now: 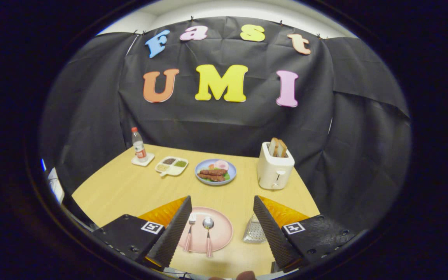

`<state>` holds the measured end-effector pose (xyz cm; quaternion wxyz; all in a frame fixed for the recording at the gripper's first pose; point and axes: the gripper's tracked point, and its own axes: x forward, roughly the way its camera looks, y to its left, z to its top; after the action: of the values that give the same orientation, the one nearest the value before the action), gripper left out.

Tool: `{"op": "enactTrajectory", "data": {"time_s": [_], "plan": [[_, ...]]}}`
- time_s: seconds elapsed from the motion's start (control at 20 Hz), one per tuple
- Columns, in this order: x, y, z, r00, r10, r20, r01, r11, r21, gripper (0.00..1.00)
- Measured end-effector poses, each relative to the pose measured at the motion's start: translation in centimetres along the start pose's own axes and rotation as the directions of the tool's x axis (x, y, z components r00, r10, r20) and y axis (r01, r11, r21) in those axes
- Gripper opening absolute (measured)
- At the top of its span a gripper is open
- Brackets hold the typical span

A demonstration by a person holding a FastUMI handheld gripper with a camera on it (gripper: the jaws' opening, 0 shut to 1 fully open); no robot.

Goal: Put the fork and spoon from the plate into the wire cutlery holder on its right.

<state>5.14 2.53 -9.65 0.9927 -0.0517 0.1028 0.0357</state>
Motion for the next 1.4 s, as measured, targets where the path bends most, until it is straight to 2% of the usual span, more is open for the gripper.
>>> {"op": "enactTrajectory", "data": {"time_s": [0.3,0.45,0.6,1.05,1.1,1.2,1.25,1.35,1.4], "plan": [[4.1,1.9,-9.2,0.982,0.047,-0.183,-0.059,0.996,-0.061,0.96],[5.2,2.4,-12.3,0.972,0.071,-0.225,-0.088,0.994,-0.064,0.96],[6.9,3.4,-14.9,0.958,0.087,-0.272,-0.106,0.993,-0.058,0.91],[9.2,3.3,-19.5,0.914,0.122,-0.386,-0.148,0.988,-0.039,0.53],[9.0,2.9,-19.1,0.909,0.101,-0.405,-0.134,0.989,-0.054,0.49],[9.6,2.7,-20.2,0.904,0.096,-0.417,-0.133,0.989,-0.061,0.17],[9.1,2.8,-20.1,0.903,0.099,-0.418,-0.135,0.989,-0.057,0.17],[9.5,3.4,-19.5,0.900,0.129,-0.418,-0.157,0.987,-0.035,0.07],[9.5,3.5,-19.3,0.900,0.136,-0.415,-0.159,0.987,-0.023,0.07]]}}
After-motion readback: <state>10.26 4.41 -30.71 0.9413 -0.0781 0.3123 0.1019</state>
